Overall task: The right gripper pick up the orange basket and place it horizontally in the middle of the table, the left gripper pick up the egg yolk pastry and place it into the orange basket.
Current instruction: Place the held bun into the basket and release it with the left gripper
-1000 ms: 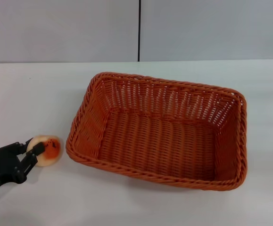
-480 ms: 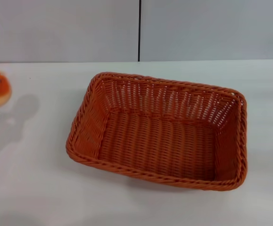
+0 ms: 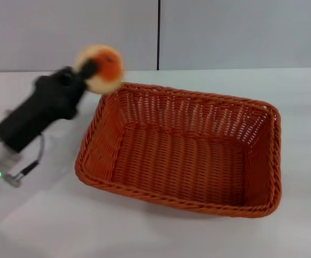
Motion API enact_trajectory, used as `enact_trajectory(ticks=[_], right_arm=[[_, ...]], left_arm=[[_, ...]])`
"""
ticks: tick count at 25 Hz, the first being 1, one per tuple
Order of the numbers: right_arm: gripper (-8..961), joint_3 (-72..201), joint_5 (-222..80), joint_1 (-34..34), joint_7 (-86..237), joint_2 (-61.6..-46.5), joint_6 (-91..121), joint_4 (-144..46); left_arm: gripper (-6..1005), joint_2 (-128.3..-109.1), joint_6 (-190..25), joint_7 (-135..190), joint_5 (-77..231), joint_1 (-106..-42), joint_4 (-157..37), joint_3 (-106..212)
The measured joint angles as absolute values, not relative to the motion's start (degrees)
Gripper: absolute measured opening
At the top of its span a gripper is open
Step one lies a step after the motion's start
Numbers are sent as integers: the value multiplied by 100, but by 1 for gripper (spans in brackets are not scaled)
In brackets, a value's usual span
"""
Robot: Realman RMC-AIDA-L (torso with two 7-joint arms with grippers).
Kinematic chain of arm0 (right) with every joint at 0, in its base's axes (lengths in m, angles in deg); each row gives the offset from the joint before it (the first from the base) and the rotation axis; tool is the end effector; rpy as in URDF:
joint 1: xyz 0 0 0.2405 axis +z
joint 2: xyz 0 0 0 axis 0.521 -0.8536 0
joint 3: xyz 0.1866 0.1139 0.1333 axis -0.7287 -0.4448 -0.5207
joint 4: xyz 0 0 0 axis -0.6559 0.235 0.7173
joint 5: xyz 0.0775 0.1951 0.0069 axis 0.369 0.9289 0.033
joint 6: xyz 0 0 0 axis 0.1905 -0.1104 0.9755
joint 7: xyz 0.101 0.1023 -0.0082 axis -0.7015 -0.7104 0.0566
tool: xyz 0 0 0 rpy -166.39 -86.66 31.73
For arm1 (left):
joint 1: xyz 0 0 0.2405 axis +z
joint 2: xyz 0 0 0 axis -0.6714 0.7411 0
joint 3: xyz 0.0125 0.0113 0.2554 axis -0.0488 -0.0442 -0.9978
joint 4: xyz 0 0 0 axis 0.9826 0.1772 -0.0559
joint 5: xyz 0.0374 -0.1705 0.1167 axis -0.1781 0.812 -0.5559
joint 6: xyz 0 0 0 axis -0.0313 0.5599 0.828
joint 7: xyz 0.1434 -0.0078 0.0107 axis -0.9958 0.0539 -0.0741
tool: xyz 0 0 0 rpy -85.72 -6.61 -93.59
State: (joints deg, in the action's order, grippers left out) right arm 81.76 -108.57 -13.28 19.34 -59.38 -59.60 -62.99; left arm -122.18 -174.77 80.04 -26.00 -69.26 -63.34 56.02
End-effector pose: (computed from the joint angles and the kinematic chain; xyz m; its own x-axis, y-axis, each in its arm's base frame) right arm 0.3642 0.2933 0.1116 0.2145 0.2997 -0.9296 -0.9437 -0.1819 -0.2764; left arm -0.2711 0.2815 -0.0128 0.3417 0.1215 0.9319 0.6271 -0.7681 -0.1298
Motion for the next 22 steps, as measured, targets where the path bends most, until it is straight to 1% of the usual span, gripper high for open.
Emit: enact_trajectory(ticks=[4, 9, 16, 17, 22], right_arm=[[477, 8185, -10904, -1347, 1929, -5915, -5960, -6288], [477, 8182, -10937, -1383, 1911, -5906, -5961, -6277], [477, 8179, -10941, -1339, 1892, -5905, -5964, -6277], [477, 8179, -10942, -1333, 1891, -5905, -5967, -6277], [477, 8177, -10945, -1324, 1888, -5916, -5974, -6277]], left_arm=[[97, -12230, -17271, 7907, -2590, -7064, -6241, 5304], [135, -12215, -17319, 7857, -2550, -6985, -6185, 5374], [349, -12199, -17412, 7850, -2536, -6869, -6190, 5637], [593, -12199, -17440, 7850, -2534, -6808, -6191, 5871], [737, -12211, -17479, 7756, -2533, -6710, -6158, 6320]])
